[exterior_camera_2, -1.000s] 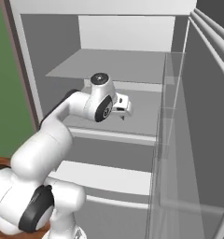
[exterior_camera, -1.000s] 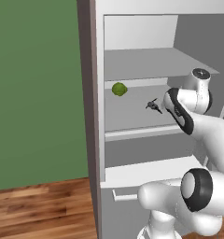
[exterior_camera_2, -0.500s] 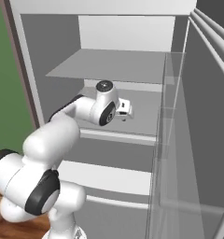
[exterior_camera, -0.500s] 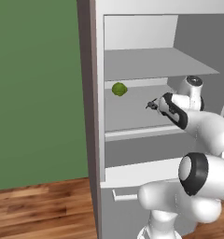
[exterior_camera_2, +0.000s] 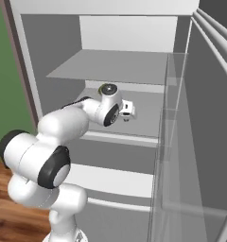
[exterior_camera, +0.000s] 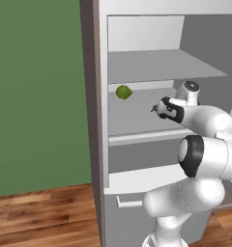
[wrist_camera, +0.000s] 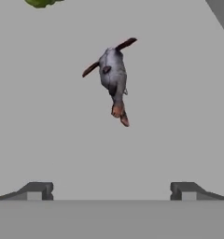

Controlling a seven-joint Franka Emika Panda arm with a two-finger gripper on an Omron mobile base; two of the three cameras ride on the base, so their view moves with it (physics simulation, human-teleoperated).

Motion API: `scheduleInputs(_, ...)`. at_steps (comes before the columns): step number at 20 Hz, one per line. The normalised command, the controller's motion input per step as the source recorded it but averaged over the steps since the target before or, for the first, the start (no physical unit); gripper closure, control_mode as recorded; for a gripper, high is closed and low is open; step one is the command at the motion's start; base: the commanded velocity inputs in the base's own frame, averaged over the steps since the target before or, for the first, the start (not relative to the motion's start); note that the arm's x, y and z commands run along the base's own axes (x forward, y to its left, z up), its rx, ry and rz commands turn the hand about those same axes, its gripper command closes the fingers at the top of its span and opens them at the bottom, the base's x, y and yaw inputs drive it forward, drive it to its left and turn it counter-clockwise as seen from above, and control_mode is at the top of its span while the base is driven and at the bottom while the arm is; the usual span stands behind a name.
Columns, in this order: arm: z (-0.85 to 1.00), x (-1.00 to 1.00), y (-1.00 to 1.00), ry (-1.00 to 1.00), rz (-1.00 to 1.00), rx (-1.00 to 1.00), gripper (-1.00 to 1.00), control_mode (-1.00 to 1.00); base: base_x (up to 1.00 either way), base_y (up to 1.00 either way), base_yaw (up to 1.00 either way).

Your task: Take the fish out of the fridge, briefly rinse it in the sink, and place it on the tray next to the sink.

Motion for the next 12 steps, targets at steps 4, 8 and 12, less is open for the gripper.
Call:
scheduleInputs(4, -0.06, 0.28, 0.0, 0.0, 0.0, 0.0, -1.0, -1.0, 0.0, 0.0, 0.0)
scheduleInputs(8, -0.04, 0.27, 0.0, 0.0, 0.0, 0.02, -1.0, -1.0, 0.0, 0.0, 0.0)
scheduleInputs(12, -0.09, 0.31, 0.0, 0.0, 0.0, 0.0, -1.0, -1.0, 0.0, 0.0, 0.0)
